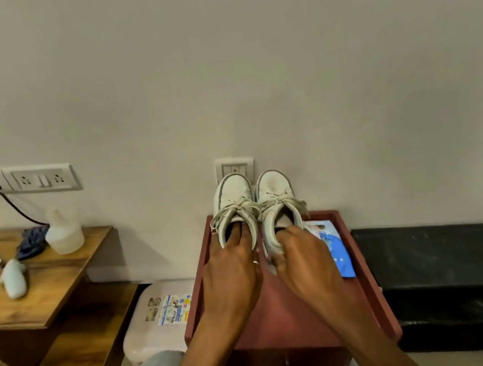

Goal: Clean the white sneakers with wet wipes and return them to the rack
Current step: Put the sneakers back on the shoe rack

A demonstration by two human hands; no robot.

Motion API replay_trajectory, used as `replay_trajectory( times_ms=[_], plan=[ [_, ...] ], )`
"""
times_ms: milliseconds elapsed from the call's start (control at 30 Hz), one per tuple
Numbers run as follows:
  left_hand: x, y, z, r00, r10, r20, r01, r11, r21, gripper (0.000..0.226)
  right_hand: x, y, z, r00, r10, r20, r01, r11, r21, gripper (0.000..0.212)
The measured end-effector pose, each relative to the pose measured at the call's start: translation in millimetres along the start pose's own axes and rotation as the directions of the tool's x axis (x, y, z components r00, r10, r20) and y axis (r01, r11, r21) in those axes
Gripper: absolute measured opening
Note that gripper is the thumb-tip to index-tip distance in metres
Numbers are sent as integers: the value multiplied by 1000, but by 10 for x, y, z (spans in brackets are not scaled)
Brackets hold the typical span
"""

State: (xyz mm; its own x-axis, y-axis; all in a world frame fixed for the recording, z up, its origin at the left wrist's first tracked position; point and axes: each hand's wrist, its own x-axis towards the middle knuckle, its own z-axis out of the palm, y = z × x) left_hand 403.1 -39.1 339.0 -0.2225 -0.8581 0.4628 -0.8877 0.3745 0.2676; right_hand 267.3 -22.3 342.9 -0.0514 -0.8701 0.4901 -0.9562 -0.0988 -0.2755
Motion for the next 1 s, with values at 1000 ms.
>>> replay_trajectory(
  times_ms=[1000],
  plan=[
    [-988,3077,108,913,266,309,-216,958,-188,59,-1764,1895,-2099,955,295,15,-288,942,-171,11]
  ],
)
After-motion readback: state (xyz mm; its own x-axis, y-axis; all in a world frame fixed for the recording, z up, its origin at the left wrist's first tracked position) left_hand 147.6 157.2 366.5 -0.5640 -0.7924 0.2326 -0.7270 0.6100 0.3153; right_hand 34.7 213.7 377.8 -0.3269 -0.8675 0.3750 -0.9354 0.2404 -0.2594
